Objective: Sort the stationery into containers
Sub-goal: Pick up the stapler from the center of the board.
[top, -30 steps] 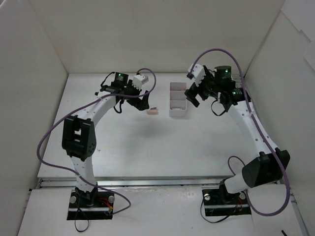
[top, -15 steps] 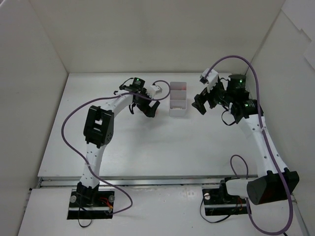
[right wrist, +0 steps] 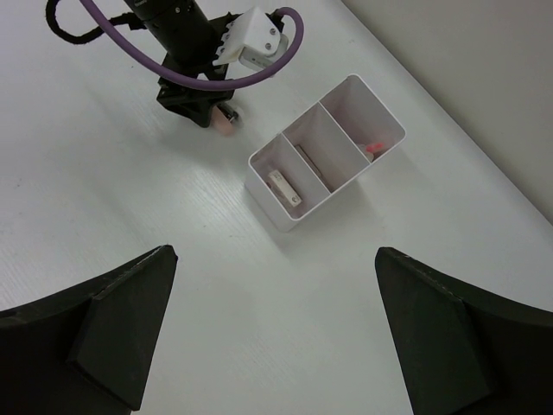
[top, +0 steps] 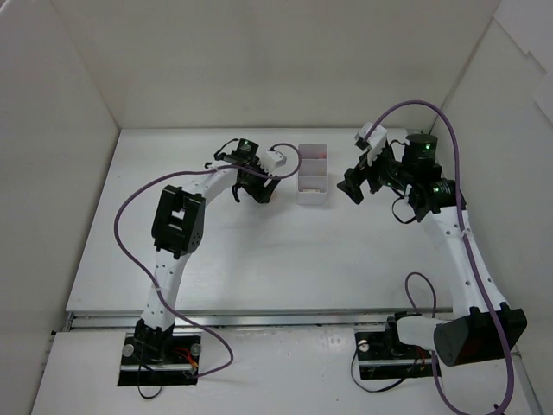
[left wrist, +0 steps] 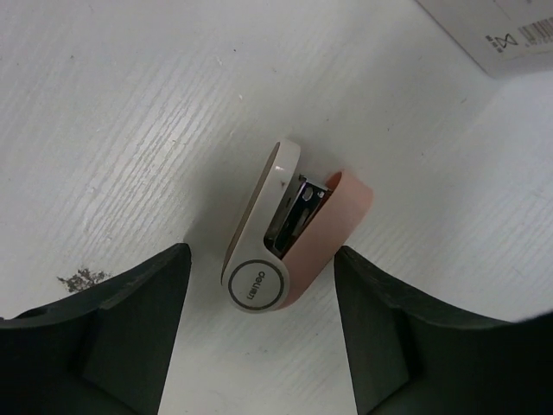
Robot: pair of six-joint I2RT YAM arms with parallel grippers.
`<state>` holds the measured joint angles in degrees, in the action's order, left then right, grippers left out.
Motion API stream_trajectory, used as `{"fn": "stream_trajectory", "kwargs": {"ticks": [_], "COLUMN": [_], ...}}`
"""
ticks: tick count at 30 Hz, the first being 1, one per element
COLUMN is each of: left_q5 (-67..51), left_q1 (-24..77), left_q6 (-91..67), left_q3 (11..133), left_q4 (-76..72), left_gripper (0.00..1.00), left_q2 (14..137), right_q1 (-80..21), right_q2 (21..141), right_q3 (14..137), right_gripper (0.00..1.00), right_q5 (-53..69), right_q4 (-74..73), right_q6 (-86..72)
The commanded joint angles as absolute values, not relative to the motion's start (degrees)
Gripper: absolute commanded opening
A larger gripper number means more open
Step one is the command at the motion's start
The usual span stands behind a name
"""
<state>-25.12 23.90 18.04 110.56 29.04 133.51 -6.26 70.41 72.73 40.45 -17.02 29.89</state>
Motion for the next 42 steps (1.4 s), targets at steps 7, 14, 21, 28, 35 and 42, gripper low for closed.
{"fn": "stream_trajectory", "kwargs": {"ticks": [7, 14, 21, 28, 35, 42], "left_q5": [-26.11, -25.05, -24.52, -24.08, -24.34, -31.36], "left_q1": [25.92, 26.54, 26.54, 26.54, 26.54, 26.54], "left_q6": [18.10, 18.02, 17.93, 17.32, 14.94, 15.46], "left_q3": [104.41, 110.91, 107.76, 105.29, 98.54, 90.79], "left_q4": [21.10, 24.87, 22.33, 21.88, 16.81, 13.96], "left_gripper": [0.55, 0.51, 0.36, 0.16, 0.09, 0.09], "left_q2": [125.42, 129.99, 127.80, 125.95, 117.28, 105.91], "right_q1": [-5.36, -5.27, -4.92, -4.92, -4.84, -4.75], "right_q2": [68.91, 66.54, 64.69, 63.90, 62.84, 62.05], "right_q3": [71.37, 69.61, 68.47, 67.94, 67.24, 64.34], "right_gripper": [0.98, 0.98, 0.98, 0.98, 0.98, 0.98], "right_q5": [44.99, 45.53, 45.70, 46.05, 46.58, 46.06], "right_q4": [-13.01, -12.31, -11.51, -10.99, -9.50, -5.10], "right_q6": [27.51, 26.54, 26.02, 25.67, 24.09, 19.78]}}
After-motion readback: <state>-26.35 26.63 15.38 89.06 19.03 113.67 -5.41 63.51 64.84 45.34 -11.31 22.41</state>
